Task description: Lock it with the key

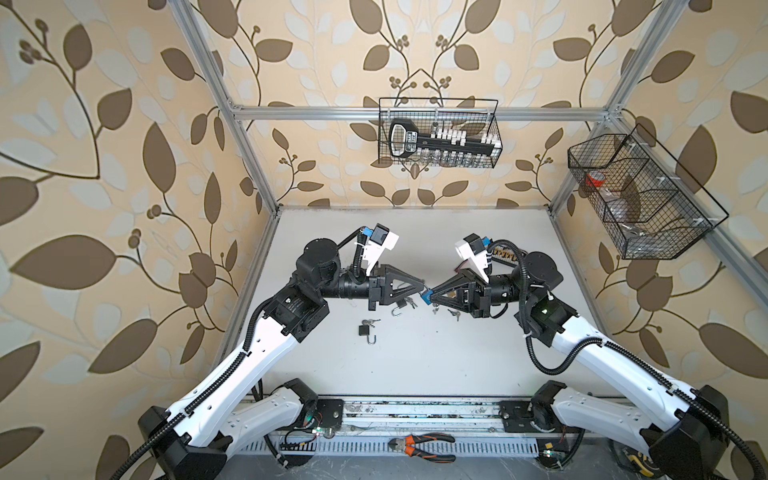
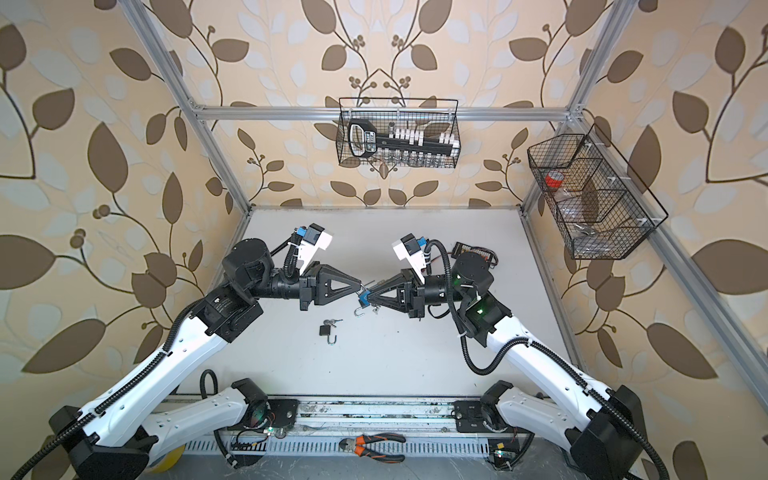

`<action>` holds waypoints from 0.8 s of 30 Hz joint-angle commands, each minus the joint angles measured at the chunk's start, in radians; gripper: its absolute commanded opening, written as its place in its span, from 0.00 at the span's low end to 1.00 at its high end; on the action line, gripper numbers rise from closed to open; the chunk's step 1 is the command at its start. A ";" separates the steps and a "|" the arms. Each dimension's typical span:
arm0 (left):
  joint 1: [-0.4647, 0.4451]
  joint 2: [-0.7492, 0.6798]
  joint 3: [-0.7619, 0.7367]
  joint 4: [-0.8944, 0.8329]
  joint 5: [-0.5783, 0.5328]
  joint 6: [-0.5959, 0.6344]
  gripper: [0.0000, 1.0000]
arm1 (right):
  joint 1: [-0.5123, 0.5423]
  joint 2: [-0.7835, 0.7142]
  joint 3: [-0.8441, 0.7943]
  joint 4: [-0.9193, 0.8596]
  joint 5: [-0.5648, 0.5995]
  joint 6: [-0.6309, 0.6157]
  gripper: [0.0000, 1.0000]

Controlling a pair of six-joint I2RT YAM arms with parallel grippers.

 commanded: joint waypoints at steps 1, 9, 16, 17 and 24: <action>-0.023 0.036 0.007 -0.047 -0.037 0.033 0.00 | 0.009 -0.023 0.068 0.143 -0.015 0.024 0.00; -0.069 0.047 -0.005 -0.081 -0.066 0.064 0.00 | 0.009 -0.028 0.069 0.078 0.115 -0.030 0.00; -0.100 0.065 0.003 -0.111 -0.079 0.087 0.00 | 0.009 -0.052 0.074 -0.006 0.189 -0.119 0.00; -0.104 0.071 0.007 -0.111 -0.079 0.090 0.00 | 0.010 -0.053 0.074 -0.003 0.187 -0.120 0.00; -0.124 0.092 0.024 -0.105 -0.105 0.089 0.00 | 0.010 -0.082 0.063 -0.045 0.232 -0.186 0.00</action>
